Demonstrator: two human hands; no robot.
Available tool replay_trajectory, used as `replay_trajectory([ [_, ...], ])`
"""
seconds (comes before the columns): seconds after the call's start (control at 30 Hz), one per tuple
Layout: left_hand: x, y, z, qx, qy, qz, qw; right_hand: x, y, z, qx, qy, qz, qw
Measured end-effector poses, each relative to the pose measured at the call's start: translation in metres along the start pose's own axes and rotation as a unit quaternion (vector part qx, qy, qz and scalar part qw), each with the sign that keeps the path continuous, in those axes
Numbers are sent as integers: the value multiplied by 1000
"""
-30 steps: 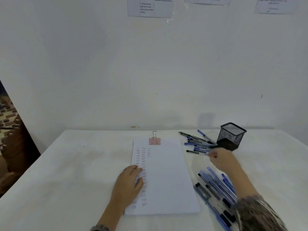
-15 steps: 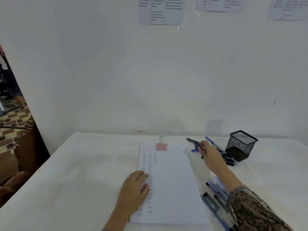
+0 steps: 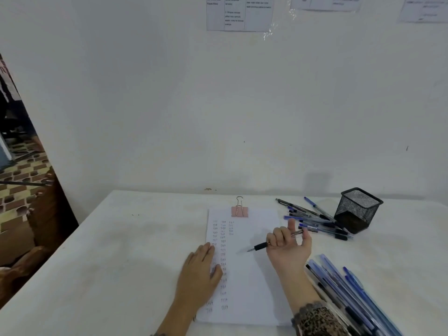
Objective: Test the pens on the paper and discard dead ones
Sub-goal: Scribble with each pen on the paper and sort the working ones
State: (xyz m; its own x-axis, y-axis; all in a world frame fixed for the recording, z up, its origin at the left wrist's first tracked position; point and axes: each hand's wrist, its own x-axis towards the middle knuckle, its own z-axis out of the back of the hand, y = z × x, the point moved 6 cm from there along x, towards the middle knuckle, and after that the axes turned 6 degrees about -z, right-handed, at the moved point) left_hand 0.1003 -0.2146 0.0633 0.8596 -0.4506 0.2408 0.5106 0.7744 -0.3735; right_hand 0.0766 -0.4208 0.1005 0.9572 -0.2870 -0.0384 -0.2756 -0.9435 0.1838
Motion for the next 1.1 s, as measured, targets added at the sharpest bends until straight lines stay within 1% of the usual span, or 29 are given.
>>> replay_trajectory([
  [0.03, 0, 0, 0, 1, -1, 0, 1000, 4, -3, 4, 31, 8, -6, 999],
  [0.1, 0, 0, 0, 3, 1, -1, 1000, 14, -12, 10, 45, -8, -25, 999],
  [0.2, 1, -1, 0, 3, 8, -1, 1000, 31, -30, 19, -39, -103, -68, 992],
  [0.3, 2, -1, -2, 4, 14, -3, 1000, 46, -38, 24, -141, -156, -64, 976],
  [0.53, 3, 1, -6, 15, 1, -24, 1000, 67, -44, 17, -264, -163, -54, 949],
  [0.6, 5, 1, -5, 16, -13, -19, 1000, 69, -50, 12, -288, -136, -63, 946],
  [0.63, 5, 0, -4, 25, 9, -16, 1000, 70, -53, 8, -315, -115, -66, 940],
  [0.67, 4, 1, -5, 12, 37, -1, 999, 71, -57, 4, -361, -98, -71, 925],
  [0.7, 3, 2, -7, 3, 49, -4, 999, 71, -60, 3, -418, -85, -66, 902],
  [0.8, 1, 1, -9, 4, 39, -23, 999, 68, -67, 0, -560, -43, -27, 827],
  [0.87, 1, 2, -6, 29, 13, -31, 999, 67, -65, 3, -616, -50, 33, 786],
  [0.93, 2, 1, -6, 43, 20, -27, 999, 63, -62, 2, -634, -67, 84, 766],
  [0.97, 2, 1, -7, 44, 25, -25, 998, 62, -61, 2, -642, -68, 92, 759],
  [1.03, 2, 2, -10, 34, 49, -22, 998, 60, -63, 1, -653, -64, 90, 749],
  [1.1, 3, 4, -12, 27, 45, -23, 998, 62, -65, 0, -656, -61, 85, 747],
])
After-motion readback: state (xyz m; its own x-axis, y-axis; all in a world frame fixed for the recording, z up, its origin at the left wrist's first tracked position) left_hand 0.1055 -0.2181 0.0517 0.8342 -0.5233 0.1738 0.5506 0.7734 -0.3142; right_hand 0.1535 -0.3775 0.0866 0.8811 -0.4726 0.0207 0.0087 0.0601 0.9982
